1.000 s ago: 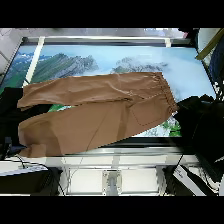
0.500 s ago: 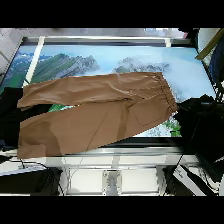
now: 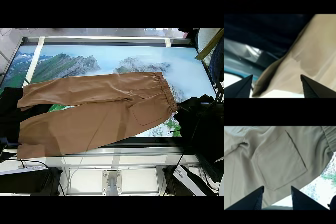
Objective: Fold the clothes and pants, and hang the long-sleeved shirts on hangers.
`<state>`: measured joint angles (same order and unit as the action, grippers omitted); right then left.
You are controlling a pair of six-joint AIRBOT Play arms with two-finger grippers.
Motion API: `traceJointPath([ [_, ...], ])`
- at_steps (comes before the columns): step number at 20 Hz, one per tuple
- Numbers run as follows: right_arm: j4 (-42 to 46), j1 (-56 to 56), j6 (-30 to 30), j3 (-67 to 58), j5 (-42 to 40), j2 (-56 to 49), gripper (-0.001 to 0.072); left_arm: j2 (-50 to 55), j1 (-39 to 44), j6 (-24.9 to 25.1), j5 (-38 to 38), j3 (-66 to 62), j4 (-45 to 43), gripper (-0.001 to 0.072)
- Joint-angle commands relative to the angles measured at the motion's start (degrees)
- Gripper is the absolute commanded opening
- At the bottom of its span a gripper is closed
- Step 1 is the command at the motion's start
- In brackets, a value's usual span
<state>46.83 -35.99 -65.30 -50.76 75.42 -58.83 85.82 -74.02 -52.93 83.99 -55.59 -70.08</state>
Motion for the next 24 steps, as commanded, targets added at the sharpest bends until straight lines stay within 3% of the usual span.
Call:
traceJointPath([
  [1,-0.04,-0.04,-0.15,0.02,-0.02,0.02,0.0387,0.28,0.96,0.68,1.49,0.22,1.60,0.0658],
  [8,-0.02,-0.04,-0.13,0.02,-0.02,0.02,0.0387,0.31,1.44,0.63,3.06,2.99,-1.81,0.0649],
  [10,-0.02,-0.04,-0.13,0.02,0.00,0.02,0.0387,0.31,1.55,0.66,4.85,3.28,-1.84,0.0550],
  [13,0.04,-0.04,0.04,0.02,-0.15,0.02,0.0387,0.31,1.60,0.63,4.98,3.67,-0.02,0.0549],
  [14,0.09,-0.04,0.04,0.02,-0.57,0.02,0.0387,0.31,1.86,0.66,4.92,4.20,0.28,0.0508],
  [15,0.07,-0.04,0.04,0.02,-1.07,0.02,0.0387,0.31,2.27,0.68,4.68,4.79,0.07,0.0331],
  [16,0.07,-0.04,0.04,0.02,-1.53,0.02,0.0387,0.31,2.82,0.68,3.96,5.46,0.17,0.0089],
  [17,0.07,-0.04,0.02,0.02,-1.53,0.02,0.0387,0.31,3.50,0.85,3.87,5.86,0.31,0.0011],
  [22,1.33,-0.04,0.04,0.02,-1.44,0.04,0.0387,0.17,6.21,0.83,3.91,5.62,-1.03,0.0029],
  [23,1.44,-0.04,0.02,0.02,-1.22,0.04,0.0387,0.17,6.19,0.63,4.26,4.92,-2.43,0.0228],
  [24,1.46,-0.04,0.02,0.02,-0.92,0.04,0.0387,0.17,6.16,-0.09,4.98,3.39,-5.40,0.0555],
])
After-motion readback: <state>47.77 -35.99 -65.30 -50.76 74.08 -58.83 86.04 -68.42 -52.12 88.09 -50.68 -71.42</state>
